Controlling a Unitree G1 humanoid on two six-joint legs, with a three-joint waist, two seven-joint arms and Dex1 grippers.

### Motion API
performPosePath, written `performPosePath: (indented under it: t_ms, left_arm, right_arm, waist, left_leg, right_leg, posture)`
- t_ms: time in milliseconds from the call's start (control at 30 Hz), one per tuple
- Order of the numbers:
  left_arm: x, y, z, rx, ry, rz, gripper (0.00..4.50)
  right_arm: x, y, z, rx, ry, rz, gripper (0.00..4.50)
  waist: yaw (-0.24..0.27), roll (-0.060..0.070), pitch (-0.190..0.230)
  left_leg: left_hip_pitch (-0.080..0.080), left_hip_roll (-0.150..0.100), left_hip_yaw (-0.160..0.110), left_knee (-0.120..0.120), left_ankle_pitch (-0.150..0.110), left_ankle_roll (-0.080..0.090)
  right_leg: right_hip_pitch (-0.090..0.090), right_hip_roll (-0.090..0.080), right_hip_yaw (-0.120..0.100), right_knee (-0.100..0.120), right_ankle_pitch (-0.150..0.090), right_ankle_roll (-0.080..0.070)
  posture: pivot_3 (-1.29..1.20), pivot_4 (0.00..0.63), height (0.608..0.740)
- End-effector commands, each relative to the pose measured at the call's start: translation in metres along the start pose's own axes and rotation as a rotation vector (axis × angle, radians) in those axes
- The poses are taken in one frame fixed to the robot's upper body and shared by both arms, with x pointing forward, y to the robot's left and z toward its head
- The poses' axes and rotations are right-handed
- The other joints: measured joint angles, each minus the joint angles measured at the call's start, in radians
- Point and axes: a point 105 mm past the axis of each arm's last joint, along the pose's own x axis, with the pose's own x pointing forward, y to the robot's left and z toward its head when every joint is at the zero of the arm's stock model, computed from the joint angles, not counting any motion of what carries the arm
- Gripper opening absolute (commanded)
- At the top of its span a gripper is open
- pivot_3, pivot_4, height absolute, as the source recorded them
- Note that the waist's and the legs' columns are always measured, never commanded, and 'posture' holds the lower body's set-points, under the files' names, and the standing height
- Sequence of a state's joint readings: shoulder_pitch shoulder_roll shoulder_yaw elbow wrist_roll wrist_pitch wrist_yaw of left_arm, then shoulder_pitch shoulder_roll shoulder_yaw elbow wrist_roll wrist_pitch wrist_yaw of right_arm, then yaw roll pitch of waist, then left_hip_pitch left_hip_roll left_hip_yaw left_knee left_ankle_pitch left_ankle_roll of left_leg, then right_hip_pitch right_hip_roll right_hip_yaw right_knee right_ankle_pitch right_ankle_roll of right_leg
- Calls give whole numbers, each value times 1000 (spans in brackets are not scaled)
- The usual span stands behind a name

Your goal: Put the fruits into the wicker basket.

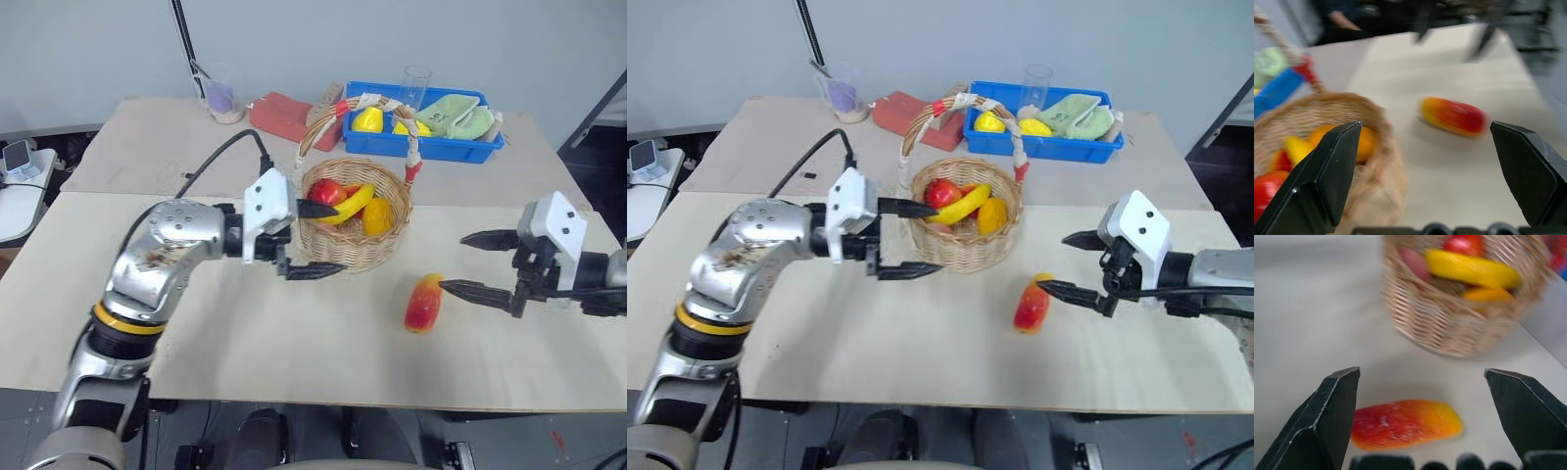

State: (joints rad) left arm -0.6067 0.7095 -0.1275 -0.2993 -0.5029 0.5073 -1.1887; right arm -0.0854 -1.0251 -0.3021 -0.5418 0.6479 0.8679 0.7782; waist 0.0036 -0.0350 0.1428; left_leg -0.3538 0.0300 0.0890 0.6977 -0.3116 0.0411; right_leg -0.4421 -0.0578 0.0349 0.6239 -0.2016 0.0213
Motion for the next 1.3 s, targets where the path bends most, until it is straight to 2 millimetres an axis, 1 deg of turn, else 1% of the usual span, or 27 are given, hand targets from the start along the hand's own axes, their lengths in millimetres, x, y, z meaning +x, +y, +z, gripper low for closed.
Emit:
performPosePath:
  t_ms: [33, 133, 233, 300, 400, 500, 600, 767, 867, 933, 967, 1067, 1100, 1200, 1233, 1300]
  left_arm:
    - [-20, -11, 14, 43, -10, -55, 4466]
    - [-32, -21, 15, 24, 11, -98, 4466]
    - [-39, -29, 13, 23, 36, -127, 4466]
    - [-41, -30, 13, 22, 43, -129, 4466]
    - [-41, -29, 14, 26, 41, -131, 4466]
    - [-39, -29, 16, 36, 32, -134, 4466]
    - [-36, -29, 19, 45, 13, -133, 4466]
    - [-37, -28, 19, 56, 19, -122, 4466]
    - [-37, -26, 21, 55, 15, -104, 4500]
    - [-38, -25, 22, 53, 3, -89, 4500]
    - [-39, -24, 22, 52, -2, -75, 4500]
    - [-46, -20, 22, 46, -23, -23, 4500]
    - [-51, -18, 22, 41, -30, 2, 4500]
    - [-63, -17, 16, 12, -19, 60, 4500]
    - [-66, -17, 14, 0, -12, 79, 4500]
    - [-72, -18, 13, -15, -21, 107, 4500]
  right_arm:
    - [4, 3, -10, 103, 21, -102, 4500]
    - [8, 14, -25, 200, 56, -142, 4500]
    - [12, 25, -39, 316, 107, -169, 4500]
    - [15, 32, -43, 390, 113, -165, 4500]
    - [23, 38, -44, 450, 117, -156, 4500]
    - [32, 40, -48, 505, 128, -166, 4500]
    - [42, 33, -52, 541, 132, -200, 4500]
    - [50, 29, -54, 556, 142, -201, 4500]
    - [53, 27, -51, 537, 137, -200, 3709]
    - [53, 27, -50, 524, 136, -197, 3043]
    - [53, 27, -49, 517, 134, -192, 2611]
    - [47, 23, -42, 468, 119, -193, 1741]
    - [42, 22, -37, 440, 105, -189, 1559]
    - [28, 20, -12, 326, 49, -124, 1530]
    - [23, 19, -2, 281, 31, -93, 1528]
    - [13, 18, 28, 177, -17, -11, 1527]
  waist:
    - [0, 0, 0]
    - [2, 1, 0]
    - [4, 1, 0]
    - [5, 0, 0]
    - [5, 1, 0]
    - [3, 1, 0]
    - [1, 1, 0]
    - [-2, 1, 0]
    - [-5, 1, 0]
    - [-7, 1, 0]
    - [-8, 1, 0]
    - [-11, 1, 0]
    - [-12, 1, 0]
    - [-15, 2, 1]
    - [-16, 2, 1]
    - [-21, 3, 2]
  left_leg:
    - [0, 0, 0, 0, 0, 0]
    - [0, 0, 0, 0, 0, 0]
    - [0, 0, 0, 0, 0, 0]
    - [0, 0, -1, 1, 0, 0]
    - [0, -1, -1, 1, 0, 0]
    - [0, -1, -1, 0, 0, 0]
    - [0, -1, -1, 0, 0, 0]
    - [0, -1, -1, 0, 0, 0]
    - [0, -1, -1, 0, 0, 0]
    - [0, -1, -1, 0, 0, 0]
    - [0, -1, -1, 0, 0, 0]
    - [0, -1, -2, -1, 0, 0]
    - [0, -1, -1, -1, 0, 0]
    - [0, -1, -1, -1, 0, 0]
    - [0, -1, -1, -1, 0, 0]
    - [0, -1, -1, -1, 0, 0]
  right_leg:
    - [0, 0, 0, 0, 0, 0]
    - [-1, 0, 0, 1, 0, 0]
    - [0, 0, 0, 0, -1, 1]
    - [1, 0, 0, 0, -1, 1]
    - [1, 0, 0, 0, -1, 1]
    - [1, 1, 0, 0, -1, 1]
    - [1, 1, 0, 0, -1, 1]
    - [1, 1, 0, 0, -1, 1]
    - [0, 1, 0, 0, -1, 1]
    - [1, 1, 0, 0, -1, 1]
    - [0, 1, 0, 0, -1, 1]
    - [0, 1, 0, -1, -1, 1]
    - [0, 1, 0, -1, -1, 1]
    - [0, 1, 0, -1, -1, 1]
    - [0, 1, 0, -1, -1, 1]
    - [0, 1, 0, -1, -1, 1]
  posture:
    - [0, 150, 703]
    - [0, 150, 703]
    - [0, 150, 703]
    - [0, 150, 703]
    - [0, 150, 703]
    - [0, 150, 703]
    - [0, 150, 703]
    - [0, 150, 703]
    - [0, 150, 703]
    - [0, 150, 703]
    - [0, 150, 703]
    - [0, 150, 703]
    - [0, 150, 703]
    - [0, 150, 703]
    - [0, 150, 703]
    - [0, 150, 703]
